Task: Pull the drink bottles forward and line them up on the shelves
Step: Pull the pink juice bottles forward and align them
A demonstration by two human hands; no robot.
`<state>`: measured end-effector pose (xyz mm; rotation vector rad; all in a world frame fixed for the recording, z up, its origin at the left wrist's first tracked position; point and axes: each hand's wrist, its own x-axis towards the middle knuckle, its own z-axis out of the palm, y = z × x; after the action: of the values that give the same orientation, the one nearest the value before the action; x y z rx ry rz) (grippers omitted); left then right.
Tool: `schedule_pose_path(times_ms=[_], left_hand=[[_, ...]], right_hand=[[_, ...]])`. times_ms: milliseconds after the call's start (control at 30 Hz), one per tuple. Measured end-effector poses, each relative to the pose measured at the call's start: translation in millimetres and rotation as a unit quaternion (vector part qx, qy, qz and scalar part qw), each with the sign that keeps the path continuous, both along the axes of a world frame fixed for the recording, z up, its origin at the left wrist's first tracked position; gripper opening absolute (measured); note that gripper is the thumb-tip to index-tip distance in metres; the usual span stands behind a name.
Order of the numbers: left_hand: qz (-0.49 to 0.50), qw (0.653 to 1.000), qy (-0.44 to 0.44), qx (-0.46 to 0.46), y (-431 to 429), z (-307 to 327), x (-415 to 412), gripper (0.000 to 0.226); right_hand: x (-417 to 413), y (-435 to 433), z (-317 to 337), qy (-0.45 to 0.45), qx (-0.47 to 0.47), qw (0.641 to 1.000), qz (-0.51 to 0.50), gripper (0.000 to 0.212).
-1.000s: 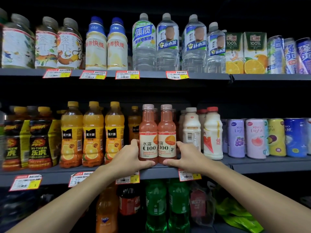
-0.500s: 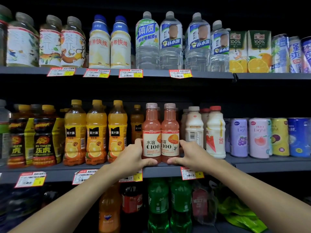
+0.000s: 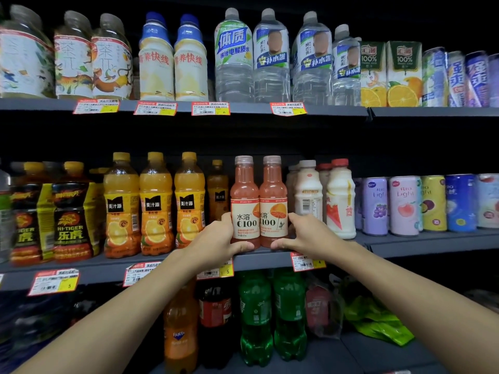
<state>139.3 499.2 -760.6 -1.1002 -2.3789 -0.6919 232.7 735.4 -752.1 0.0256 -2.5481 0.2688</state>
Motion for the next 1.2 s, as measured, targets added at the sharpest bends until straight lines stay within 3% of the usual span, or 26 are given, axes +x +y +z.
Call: schedule_pose_path(times_ms=[300, 400, 500, 667, 767, 867, 1033, 1200], left_hand=[[-0.014, 0.999, -0.034, 0.003, 0, 3, 2, 0.080], [0.012, 0.999, -0.038, -0.006, 0, 8, 9, 0.094], [0.047, 0.997, -0.013, 0.053, -2, 7, 20, 0.089], [0.172, 0.957, 0.191, 0.136, 11, -5, 55, 0.057], [0.101, 0.950, 0.234, 0.182, 40, -8, 72, 0.034], [0.057, 0.951, 0.233, 0.194, 78, -9, 86, 0.022], [0.072, 0.973, 0.150, 0.158, 140, -9, 91, 0.031], [0.204, 0.963, 0.113, 0.137, 182, -4, 90, 0.044]], right_hand=[[1, -3, -3, 0.008, 0.005, 1.000, -0.022, 0.102], [1, -4, -3, 0.007, -0.002, 1.000, -0.020, 0.103], [2, -2, -5, 0.019, -0.018, 1.000, -0.011, 0.101], [9, 4, -15, 0.138, -0.064, 0.988, -0.007, 0.067], [17, 19, -16, 0.244, -0.084, 0.966, -0.017, 0.034], [26, 44, -16, 0.289, -0.106, 0.949, -0.068, 0.015], [32, 85, -17, 0.275, -0.143, 0.939, -0.148, 0.051], [29, 101, -18, 0.244, -0.168, 0.935, -0.195, 0.079]])
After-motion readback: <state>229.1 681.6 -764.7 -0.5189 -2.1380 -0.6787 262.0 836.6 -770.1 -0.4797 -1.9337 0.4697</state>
